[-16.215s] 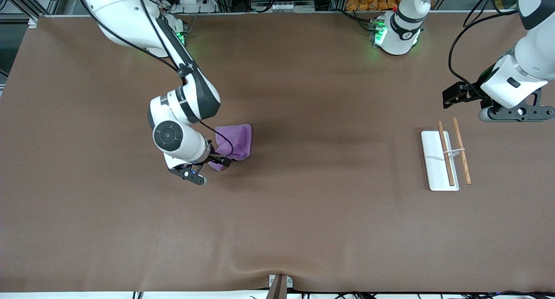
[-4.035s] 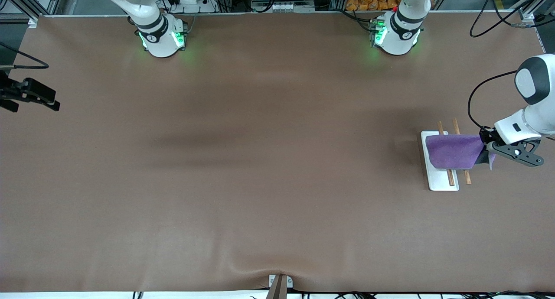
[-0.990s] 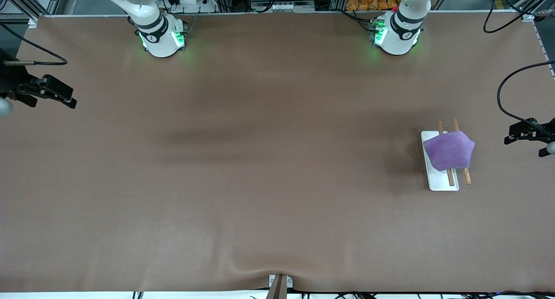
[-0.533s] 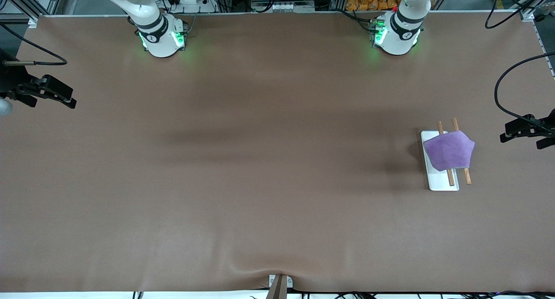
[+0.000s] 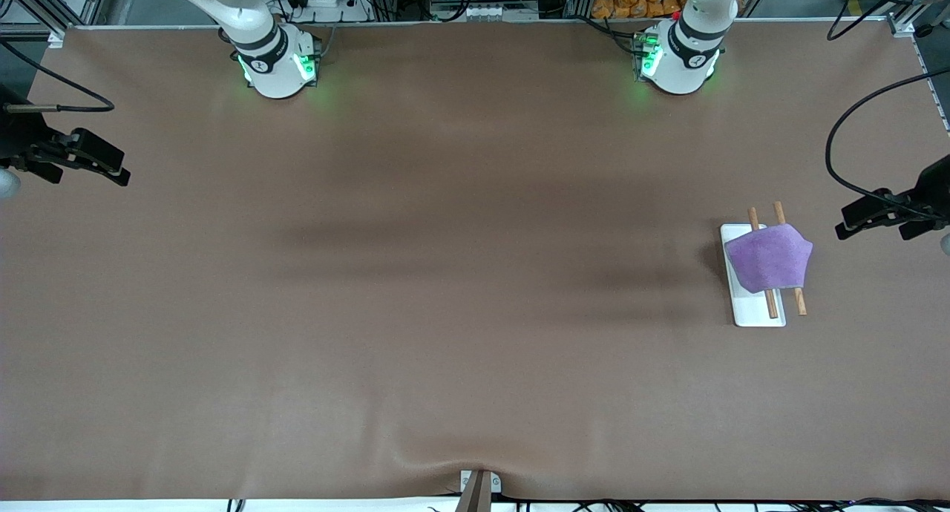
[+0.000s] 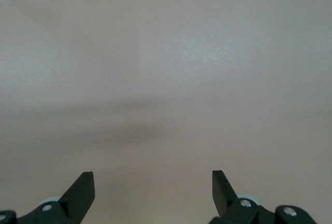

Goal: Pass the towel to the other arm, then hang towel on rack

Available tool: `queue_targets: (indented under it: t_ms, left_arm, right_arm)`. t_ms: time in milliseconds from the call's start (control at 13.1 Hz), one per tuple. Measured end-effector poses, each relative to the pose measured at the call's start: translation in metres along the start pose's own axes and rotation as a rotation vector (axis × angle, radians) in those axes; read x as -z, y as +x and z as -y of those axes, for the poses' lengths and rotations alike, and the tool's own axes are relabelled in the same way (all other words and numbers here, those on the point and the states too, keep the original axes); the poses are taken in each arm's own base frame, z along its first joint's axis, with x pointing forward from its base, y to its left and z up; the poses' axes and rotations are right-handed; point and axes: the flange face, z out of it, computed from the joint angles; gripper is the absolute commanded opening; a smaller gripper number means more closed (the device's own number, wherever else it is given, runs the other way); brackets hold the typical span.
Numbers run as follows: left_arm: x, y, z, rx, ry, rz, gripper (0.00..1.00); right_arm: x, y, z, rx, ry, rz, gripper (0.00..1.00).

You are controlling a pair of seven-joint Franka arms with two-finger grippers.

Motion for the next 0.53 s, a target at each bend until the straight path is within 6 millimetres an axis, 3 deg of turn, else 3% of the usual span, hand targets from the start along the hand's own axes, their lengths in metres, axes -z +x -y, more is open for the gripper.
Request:
queue_targets:
  t_ms: [533]
  left_arm:
    - [0.033,-0.023,-0.045,-0.047,0.048,0.006,1.0]
  right_arm:
    - [0.0,0.0,-0.002,-0.004,0.0,0.0,1.0]
